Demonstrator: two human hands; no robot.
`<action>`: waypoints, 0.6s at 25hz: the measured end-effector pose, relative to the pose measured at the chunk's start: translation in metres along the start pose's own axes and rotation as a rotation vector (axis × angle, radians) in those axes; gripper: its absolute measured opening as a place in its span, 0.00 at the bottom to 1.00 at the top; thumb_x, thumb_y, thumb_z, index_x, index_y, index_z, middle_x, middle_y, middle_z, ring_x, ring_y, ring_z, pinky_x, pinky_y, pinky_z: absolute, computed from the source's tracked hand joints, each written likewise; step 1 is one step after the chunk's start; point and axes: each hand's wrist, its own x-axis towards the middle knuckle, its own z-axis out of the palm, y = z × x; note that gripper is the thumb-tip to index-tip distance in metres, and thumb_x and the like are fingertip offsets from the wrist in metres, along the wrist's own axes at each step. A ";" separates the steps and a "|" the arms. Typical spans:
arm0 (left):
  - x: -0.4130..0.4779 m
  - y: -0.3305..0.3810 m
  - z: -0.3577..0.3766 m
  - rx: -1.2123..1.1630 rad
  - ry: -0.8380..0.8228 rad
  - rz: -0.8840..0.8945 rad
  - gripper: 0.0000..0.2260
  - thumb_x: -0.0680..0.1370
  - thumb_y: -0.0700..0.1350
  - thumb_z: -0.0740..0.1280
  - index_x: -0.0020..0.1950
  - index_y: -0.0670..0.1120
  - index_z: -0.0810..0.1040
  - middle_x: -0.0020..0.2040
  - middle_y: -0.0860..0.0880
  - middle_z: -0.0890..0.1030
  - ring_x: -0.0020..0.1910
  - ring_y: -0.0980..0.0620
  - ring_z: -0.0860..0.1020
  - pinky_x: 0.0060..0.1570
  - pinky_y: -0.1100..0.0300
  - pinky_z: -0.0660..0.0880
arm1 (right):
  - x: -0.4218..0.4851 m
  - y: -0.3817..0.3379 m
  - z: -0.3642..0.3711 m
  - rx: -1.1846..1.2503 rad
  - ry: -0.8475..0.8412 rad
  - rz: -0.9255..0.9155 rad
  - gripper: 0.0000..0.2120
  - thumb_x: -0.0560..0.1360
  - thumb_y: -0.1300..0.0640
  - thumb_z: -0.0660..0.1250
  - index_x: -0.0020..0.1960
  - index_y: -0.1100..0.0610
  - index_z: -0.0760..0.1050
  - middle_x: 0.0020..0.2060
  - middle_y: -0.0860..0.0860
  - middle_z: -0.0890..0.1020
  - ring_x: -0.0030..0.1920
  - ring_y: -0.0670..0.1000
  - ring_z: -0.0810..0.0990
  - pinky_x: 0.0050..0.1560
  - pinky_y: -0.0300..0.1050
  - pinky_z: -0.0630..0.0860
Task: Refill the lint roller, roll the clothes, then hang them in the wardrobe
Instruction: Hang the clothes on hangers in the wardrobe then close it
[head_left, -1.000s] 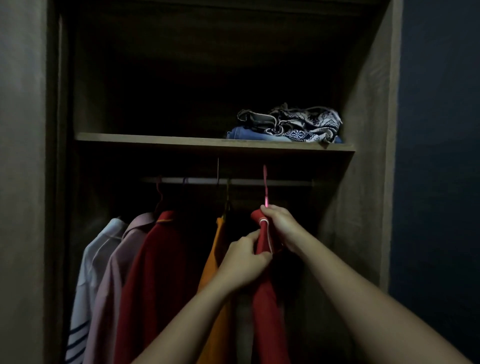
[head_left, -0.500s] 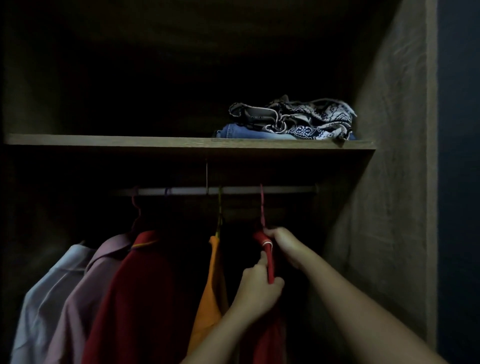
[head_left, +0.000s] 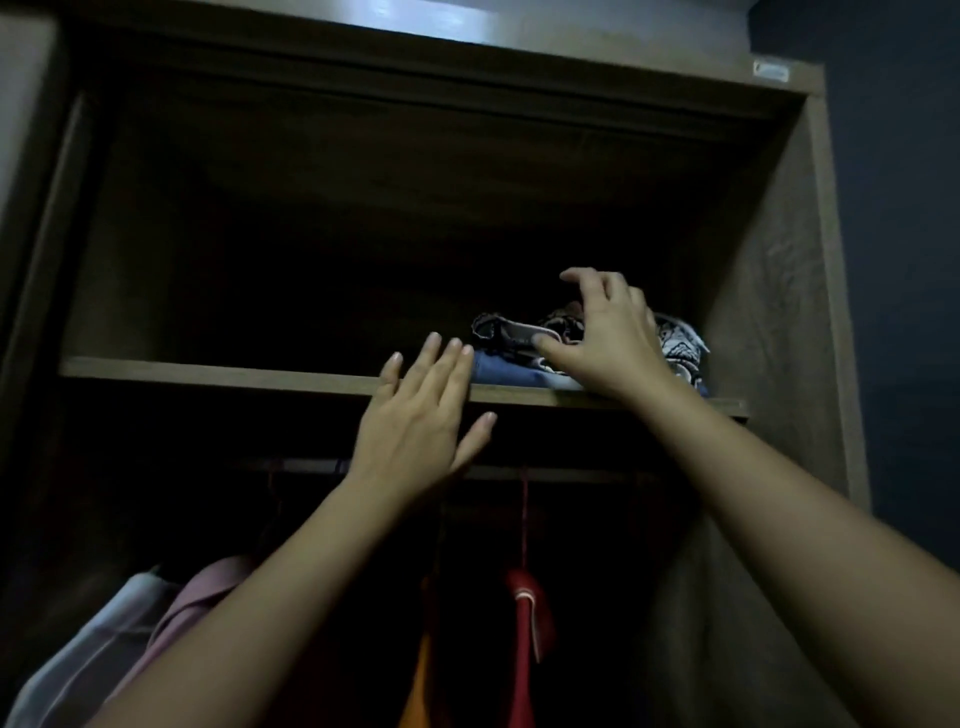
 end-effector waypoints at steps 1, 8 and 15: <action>0.001 -0.001 0.004 0.023 -0.018 0.006 0.29 0.77 0.58 0.53 0.68 0.39 0.70 0.66 0.42 0.76 0.67 0.45 0.73 0.67 0.48 0.60 | 0.015 0.006 0.006 -0.090 -0.161 0.072 0.39 0.67 0.36 0.66 0.72 0.47 0.56 0.71 0.57 0.63 0.70 0.61 0.61 0.69 0.60 0.58; -0.001 -0.004 0.007 0.023 -0.010 0.048 0.32 0.76 0.61 0.53 0.72 0.40 0.65 0.70 0.43 0.71 0.71 0.47 0.68 0.69 0.54 0.54 | 0.042 0.013 0.041 -0.189 -0.306 0.122 0.25 0.73 0.48 0.62 0.69 0.46 0.62 0.63 0.60 0.74 0.63 0.63 0.72 0.60 0.58 0.68; 0.024 0.006 -0.038 -0.504 -0.088 -0.161 0.42 0.75 0.64 0.60 0.77 0.47 0.39 0.78 0.47 0.39 0.77 0.51 0.46 0.73 0.52 0.49 | 0.026 -0.003 -0.023 -0.154 0.087 -0.057 0.21 0.74 0.62 0.60 0.64 0.48 0.64 0.54 0.58 0.78 0.52 0.62 0.78 0.42 0.49 0.66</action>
